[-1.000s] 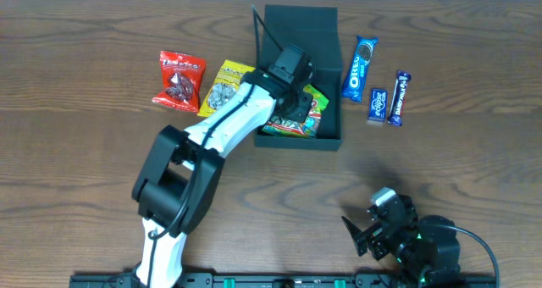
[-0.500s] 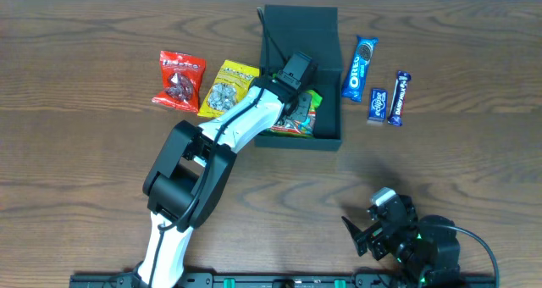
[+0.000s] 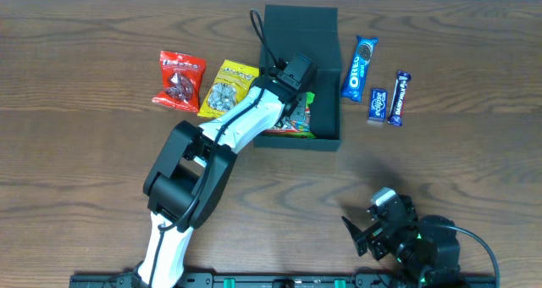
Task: Pack container
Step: 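Release the Haribo bag and lift the left gripper back left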
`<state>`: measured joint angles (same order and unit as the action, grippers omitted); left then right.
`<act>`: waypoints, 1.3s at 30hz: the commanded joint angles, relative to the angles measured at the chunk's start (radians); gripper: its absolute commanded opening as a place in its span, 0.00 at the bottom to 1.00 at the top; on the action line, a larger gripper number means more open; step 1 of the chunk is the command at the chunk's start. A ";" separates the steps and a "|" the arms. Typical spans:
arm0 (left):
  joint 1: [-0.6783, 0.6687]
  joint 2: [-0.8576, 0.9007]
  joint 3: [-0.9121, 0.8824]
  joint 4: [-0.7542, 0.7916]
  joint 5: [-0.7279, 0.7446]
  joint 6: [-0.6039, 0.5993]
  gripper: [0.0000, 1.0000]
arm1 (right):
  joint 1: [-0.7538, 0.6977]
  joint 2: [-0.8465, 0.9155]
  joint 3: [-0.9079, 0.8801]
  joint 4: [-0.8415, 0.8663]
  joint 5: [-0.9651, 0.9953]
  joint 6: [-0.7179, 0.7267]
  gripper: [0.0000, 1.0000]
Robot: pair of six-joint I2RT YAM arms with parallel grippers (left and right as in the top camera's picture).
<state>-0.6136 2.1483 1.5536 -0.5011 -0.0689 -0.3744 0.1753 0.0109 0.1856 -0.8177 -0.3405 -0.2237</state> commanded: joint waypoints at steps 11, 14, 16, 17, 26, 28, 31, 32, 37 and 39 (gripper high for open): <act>-0.002 -0.319 0.026 -0.071 -0.049 0.039 0.06 | 0.009 -0.005 -0.004 -0.001 -0.007 -0.013 0.99; 0.009 -0.412 0.026 -0.125 -0.097 0.074 0.06 | 0.009 -0.006 -0.004 -0.001 -0.007 -0.013 0.99; 0.020 -0.445 0.026 -0.161 -0.125 0.091 0.06 | 0.009 -0.005 -0.004 -0.001 -0.006 -0.013 0.99; 0.032 -0.460 0.026 -0.189 -0.141 0.090 0.06 | 0.009 -0.005 -0.004 -0.001 -0.007 -0.013 0.99; 0.207 -0.467 0.017 -0.393 -0.074 0.090 0.06 | 0.009 -0.005 -0.004 0.000 -0.003 -0.016 0.99; 0.250 -0.468 0.017 -0.423 -0.016 0.091 0.06 | 0.009 -0.006 -0.004 0.025 -0.005 -0.017 0.99; 0.305 -0.468 0.018 -0.464 0.064 0.091 0.06 | 0.010 -0.006 -0.004 0.176 -0.105 0.011 0.99; 0.316 -0.468 0.017 -0.473 0.070 0.091 0.06 | 0.010 -0.005 -0.004 0.235 -0.160 0.050 0.99; 0.338 -0.468 0.017 -0.517 0.070 0.117 0.06 | 0.010 -0.005 -0.004 0.513 -0.499 0.429 0.99; 0.338 -0.468 0.017 -0.531 0.071 0.117 0.06 | 0.010 -0.006 -0.004 0.575 -0.557 0.607 0.99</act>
<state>-0.2783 1.6798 1.5768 -1.0191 -0.0212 -0.2802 0.1764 0.0109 0.1818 -0.2752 -0.6937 0.0776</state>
